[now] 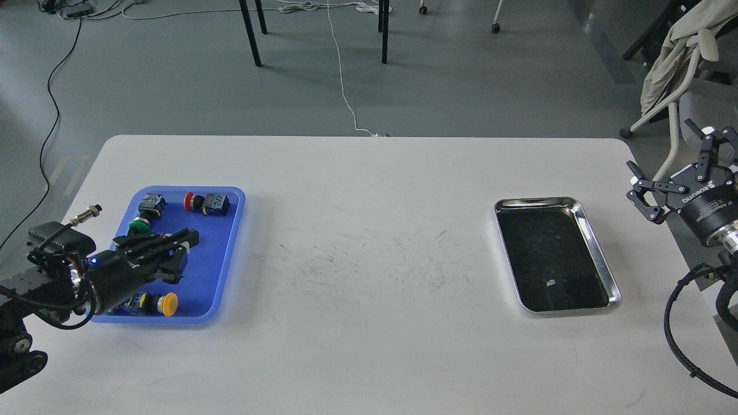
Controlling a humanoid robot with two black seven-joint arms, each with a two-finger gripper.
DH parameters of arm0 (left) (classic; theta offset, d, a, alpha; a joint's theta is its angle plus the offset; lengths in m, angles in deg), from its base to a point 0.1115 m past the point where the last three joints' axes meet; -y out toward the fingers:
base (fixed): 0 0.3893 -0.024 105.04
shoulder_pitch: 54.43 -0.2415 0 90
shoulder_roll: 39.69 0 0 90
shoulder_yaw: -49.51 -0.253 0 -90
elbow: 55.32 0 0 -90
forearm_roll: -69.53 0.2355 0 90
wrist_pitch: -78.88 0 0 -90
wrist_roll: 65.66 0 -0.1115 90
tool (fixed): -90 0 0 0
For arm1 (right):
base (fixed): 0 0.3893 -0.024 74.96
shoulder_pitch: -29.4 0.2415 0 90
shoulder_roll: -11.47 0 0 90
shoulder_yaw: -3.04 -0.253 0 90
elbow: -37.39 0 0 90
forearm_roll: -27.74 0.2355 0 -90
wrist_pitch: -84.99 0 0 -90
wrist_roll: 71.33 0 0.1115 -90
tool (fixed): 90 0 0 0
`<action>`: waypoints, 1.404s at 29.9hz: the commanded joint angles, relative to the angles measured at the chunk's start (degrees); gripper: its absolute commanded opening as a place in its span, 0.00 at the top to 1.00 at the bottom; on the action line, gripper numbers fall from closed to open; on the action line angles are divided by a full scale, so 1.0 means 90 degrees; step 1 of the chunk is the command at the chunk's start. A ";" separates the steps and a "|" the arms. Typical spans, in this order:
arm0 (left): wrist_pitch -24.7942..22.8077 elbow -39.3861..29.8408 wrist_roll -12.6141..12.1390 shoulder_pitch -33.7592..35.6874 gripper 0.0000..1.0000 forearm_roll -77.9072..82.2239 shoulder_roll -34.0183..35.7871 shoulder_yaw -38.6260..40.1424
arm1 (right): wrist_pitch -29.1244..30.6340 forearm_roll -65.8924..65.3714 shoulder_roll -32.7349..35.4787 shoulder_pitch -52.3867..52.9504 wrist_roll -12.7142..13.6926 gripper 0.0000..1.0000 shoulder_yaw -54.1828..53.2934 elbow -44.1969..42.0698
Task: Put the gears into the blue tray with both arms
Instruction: 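Carry the part into the blue tray and open the left gripper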
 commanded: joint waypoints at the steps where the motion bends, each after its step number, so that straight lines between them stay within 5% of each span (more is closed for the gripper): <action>1: -0.0194 0.0058 0.0028 -0.0014 0.93 -0.0618 0.0009 -0.0264 | 0.0000 0.0000 -0.0010 0.0010 0.0000 0.02 0.0025 -0.0002; 8: -0.0633 0.0067 -0.0001 -0.0004 0.90 -0.1087 -0.0089 -0.0303 | -0.0010 0.0000 -0.0010 0.0020 0.0000 0.02 0.0025 -0.0011; 16: -0.0662 0.0526 -0.0050 0.0044 0.75 -0.1449 -0.0381 -0.0303 | -0.0010 0.0000 -0.0001 0.0020 0.0000 0.02 0.0025 -0.0002; 27: -0.0653 0.0566 -0.0050 0.0054 0.48 -0.1459 -0.0421 -0.0225 | -0.0010 0.0000 -0.0010 0.0020 0.0000 0.02 0.0025 -0.0011; 37: -0.0662 0.0527 -0.0040 0.0502 0.08 -0.1966 -0.0333 -0.0196 | -0.0010 0.0000 -0.0010 0.0020 0.0000 0.02 -0.0004 -0.0002; 42: -0.0886 0.0478 -0.0040 0.1078 0.03 -0.2697 -0.0323 -0.0186 | -0.0010 0.0000 0.0009 0.0059 0.0000 0.02 -0.0043 0.0037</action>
